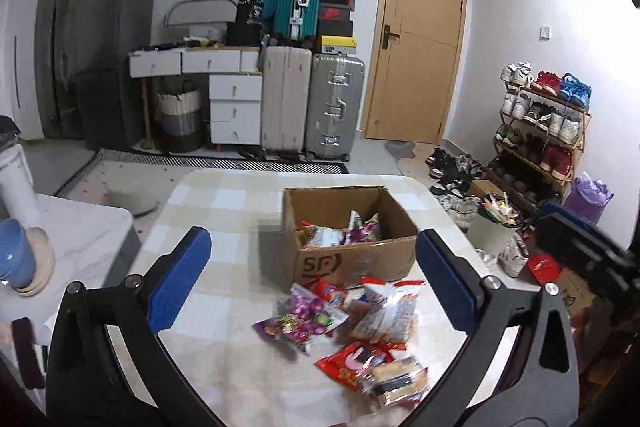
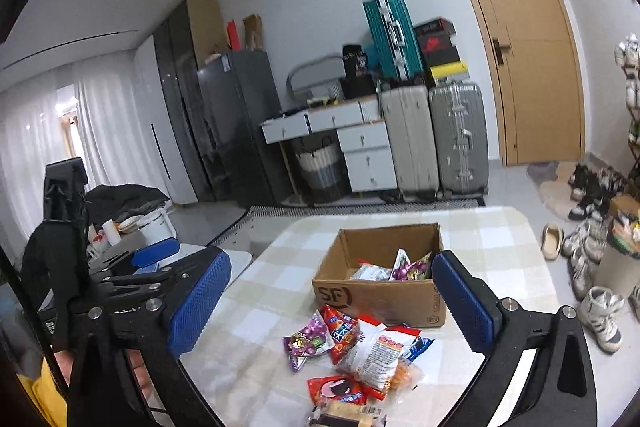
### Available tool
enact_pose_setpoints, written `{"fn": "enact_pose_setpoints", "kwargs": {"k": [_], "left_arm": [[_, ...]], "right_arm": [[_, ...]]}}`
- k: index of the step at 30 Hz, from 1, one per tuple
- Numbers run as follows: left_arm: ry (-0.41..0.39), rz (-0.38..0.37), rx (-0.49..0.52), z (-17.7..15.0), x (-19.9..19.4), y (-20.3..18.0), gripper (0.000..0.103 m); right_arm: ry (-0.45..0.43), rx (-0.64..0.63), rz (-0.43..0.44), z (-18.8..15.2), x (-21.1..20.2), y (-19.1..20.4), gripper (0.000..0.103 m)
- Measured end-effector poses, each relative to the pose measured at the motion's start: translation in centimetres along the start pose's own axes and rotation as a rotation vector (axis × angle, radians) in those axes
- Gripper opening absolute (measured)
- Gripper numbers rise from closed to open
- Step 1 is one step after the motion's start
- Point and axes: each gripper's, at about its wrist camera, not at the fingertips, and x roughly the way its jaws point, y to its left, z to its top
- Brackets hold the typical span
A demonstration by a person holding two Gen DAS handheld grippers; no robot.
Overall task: Organize snacks
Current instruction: 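Withdraw both grippers from the box back toward the snack pile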
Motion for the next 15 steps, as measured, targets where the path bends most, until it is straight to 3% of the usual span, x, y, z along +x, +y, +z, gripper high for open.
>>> {"fn": "enact_pose_setpoints", "kwargs": {"k": [8, 15], "left_arm": [[-0.037, 0.019, 0.009, -3.9, -3.3, 2.2, 0.102], [0.133, -0.038, 0.041, -9.7, 0.2, 3.2, 0.102]], "right_arm": [[-0.052, -0.068, -0.034, -3.0, -3.2, 1.6, 0.103], [-0.048, -0.076, -0.075, -7.5, -3.8, 0.5, 0.103]]}}
